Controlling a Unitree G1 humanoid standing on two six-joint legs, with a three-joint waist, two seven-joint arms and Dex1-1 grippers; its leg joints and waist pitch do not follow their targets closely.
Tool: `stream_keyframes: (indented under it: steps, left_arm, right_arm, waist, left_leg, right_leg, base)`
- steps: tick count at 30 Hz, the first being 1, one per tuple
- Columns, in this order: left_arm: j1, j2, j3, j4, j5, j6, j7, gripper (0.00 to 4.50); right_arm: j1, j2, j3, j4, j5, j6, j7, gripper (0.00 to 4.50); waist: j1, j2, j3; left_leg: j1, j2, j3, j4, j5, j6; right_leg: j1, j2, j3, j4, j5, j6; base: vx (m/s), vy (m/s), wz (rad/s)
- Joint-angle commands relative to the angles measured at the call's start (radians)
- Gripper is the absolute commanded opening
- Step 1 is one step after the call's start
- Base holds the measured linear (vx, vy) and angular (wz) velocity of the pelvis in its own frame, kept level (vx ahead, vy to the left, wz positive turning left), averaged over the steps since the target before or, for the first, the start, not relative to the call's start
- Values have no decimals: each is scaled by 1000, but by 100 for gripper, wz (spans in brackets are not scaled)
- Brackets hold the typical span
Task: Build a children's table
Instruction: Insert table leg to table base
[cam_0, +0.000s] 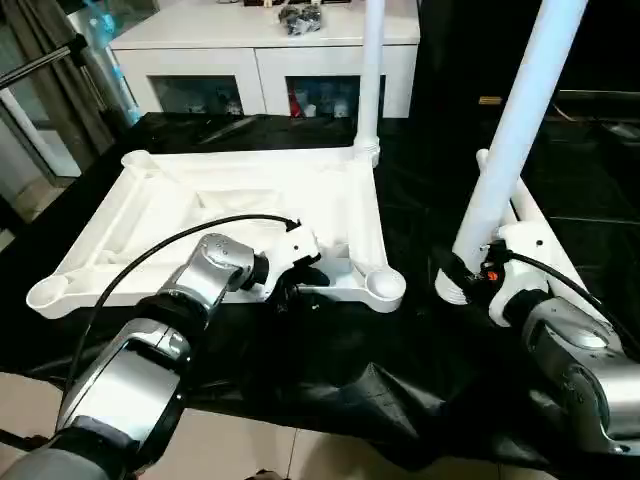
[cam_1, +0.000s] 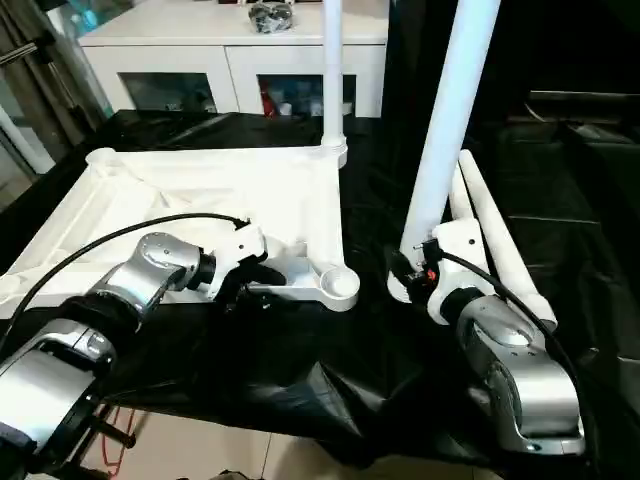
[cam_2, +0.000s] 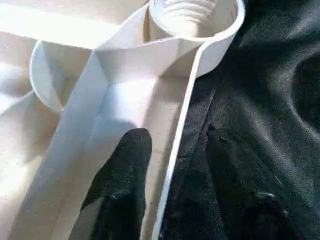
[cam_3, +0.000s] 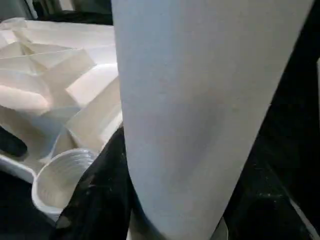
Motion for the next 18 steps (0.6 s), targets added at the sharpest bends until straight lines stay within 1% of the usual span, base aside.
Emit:
stream_keyframes:
  steps: [1, 2, 3, 4, 5, 7, 9, 11, 12, 13, 14, 15, 16, 18]
  left_arm:
    - [-20, 11, 14, 21, 16, -4, -12, 179]
    - [-24, 10, 22, 35, 14, -14, -20, 167]
    - [-24, 10, 22, 35, 14, -14, -20, 160]
    - [-25, 10, 22, 40, 15, -19, -18, 160]
    - [-28, 8, 25, 51, 21, -27, -17, 152]
    - [-32, 3, 29, 64, 25, -34, -14, 132]
    - [-33, 0, 35, 69, 21, -38, -18, 116]
    - [-36, -3, 41, 77, 14, -44, -24, 108]
    - [-37, -5, 43, 79, 11, -46, -27, 87]
    - [-39, -6, 46, 82, 10, -48, -34, 87]
    - [-40, -8, 49, 84, 8, -49, -39, 72]
    - [-42, -11, 54, 88, 6, -47, -43, 72]
    - [-45, -15, 58, 93, 5, -46, -48, 67]
    - [-47, -18, 60, 98, 8, -46, -54, 48]
  right_arm:
    - [-3, 6, 4, -33, 14, 13, 8, 191]
    - [-8, 5, 7, -35, 16, 18, 11, 191]
    - [-8, 5, 7, -35, 16, 18, 11, 191]
    - [-10, 4, 8, -32, 15, 16, 13, 191]
    - [-12, 1, 9, -29, 14, 15, 15, 191]
    - [-14, -2, 8, -26, 16, 13, 16, 191]
    - [-10, -2, 9, -31, 16, 15, 14, 191]
    - [-6, 0, 10, -36, 16, 16, 12, 191]
    - [-5, 1, 10, -38, 16, 17, 13, 191]
    - [-4, 2, 11, -41, 17, 20, 14, 191]
    - [-3, 3, 11, -43, 16, 21, 16, 191]
    - [-4, 2, 12, -43, 15, 21, 17, 191]
    - [-4, -1, 13, -41, 15, 21, 20, 191]
    - [-4, -4, 14, -41, 14, 20, 23, 191]
  waist:
    - [0, -19, -67]
    - [1, -11, -66]
    - [-1, -16, -66]
    - [-1, -15, -66]
    - [-1, -12, -65]
    - [-1, -16, -65]
    - [0, -17, -66]
    - [-1, -17, -66]
    - [-1, -17, -67]
    - [-1, -16, -67]
    - [-1, -13, -67]
    - [-1, -11, -67]
    - [0, -10, -66]
    - [0, -14, -66]
  left_leg:
    - [20, 52, -24, -64, -167, 59]
    - [21, 51, -25, -65, -170, 59]
    - [19, 51, -25, -65, -176, 56]
    - [20, 52, -25, -66, -178, 54]
    - [20, 52, -26, -66, -182, 53]
    - [21, 51, -25, -66, -184, 51]
    - [21, 52, -25, -66, -180, 52]
    - [20, 52, -25, -66, -173, 56]
    - [20, 52, -24, -65, -171, 58]
    - [20, 52, -25, -66, -167, 60]
    - [20, 53, -25, -66, -166, 60]
    - [19, 52, -25, -65, -167, 60]
    - [20, 53, -26, -66, -172, 58]
    - [20, 53, -26, -67, -174, 56]
  right_leg:
    - [47, -84, 40, -77, -137, -258]
    - [46, -83, 40, -77, -143, -258]
    - [47, -83, 40, -78, -147, -257]
    - [47, -84, 40, -78, -148, -257]
    - [47, -84, 40, -79, -151, -257]
    - [46, -83, 40, -80, -156, -254]
    - [46, -85, 41, -79, -151, -256]
    - [46, -84, 41, -78, -138, -259]
    - [47, -85, 41, -78, -133, -260]
    - [46, -84, 41, -77, -126, -261]
    - [46, -84, 41, -76, -121, -262]
    - [47, -85, 41, -77, -120, -263]
    - [47, -86, 41, -78, -123, -263]
    - [48, -86, 41, -78, -121, -265]
  base:
    - [0, 0, 0]
    - [0, 0, 0]
    - [0, 0, 0]
    - [0, 0, 0]
    - [0, 0, 0]
    - [0, 0, 0]
    - [0, 0, 0]
    - [0, 0, 0]
    - [0, 0, 0]
    - [0, 0, 0]
    - [0, 0, 0]
    - [0, 0, 0]
    - [0, 0, 0]
    - [0, 0, 0]
